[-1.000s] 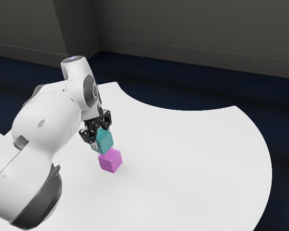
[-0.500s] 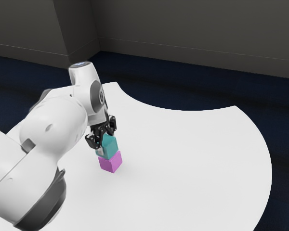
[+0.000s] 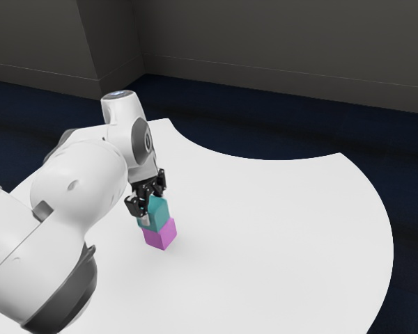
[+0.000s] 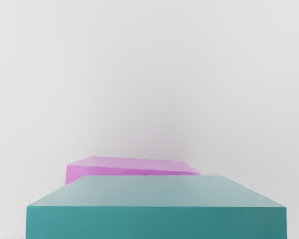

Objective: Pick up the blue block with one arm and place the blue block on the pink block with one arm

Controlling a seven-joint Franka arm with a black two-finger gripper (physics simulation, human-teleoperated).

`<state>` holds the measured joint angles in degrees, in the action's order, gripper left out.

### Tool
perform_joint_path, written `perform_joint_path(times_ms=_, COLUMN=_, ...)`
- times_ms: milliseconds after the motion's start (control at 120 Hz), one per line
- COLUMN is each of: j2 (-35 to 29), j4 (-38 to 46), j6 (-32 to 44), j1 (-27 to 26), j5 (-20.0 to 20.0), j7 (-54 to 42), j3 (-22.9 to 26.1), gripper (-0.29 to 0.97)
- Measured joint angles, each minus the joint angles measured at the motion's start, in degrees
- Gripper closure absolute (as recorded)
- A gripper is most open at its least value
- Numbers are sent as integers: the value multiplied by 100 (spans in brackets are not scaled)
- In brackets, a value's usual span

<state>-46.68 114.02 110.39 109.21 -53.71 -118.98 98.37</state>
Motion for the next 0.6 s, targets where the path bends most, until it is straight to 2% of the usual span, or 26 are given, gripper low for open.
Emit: perform_joint_path(times_ms=600, j2=-58, j4=-207, j6=13, j1=114, j5=-53, j7=240, j3=87, gripper=31)
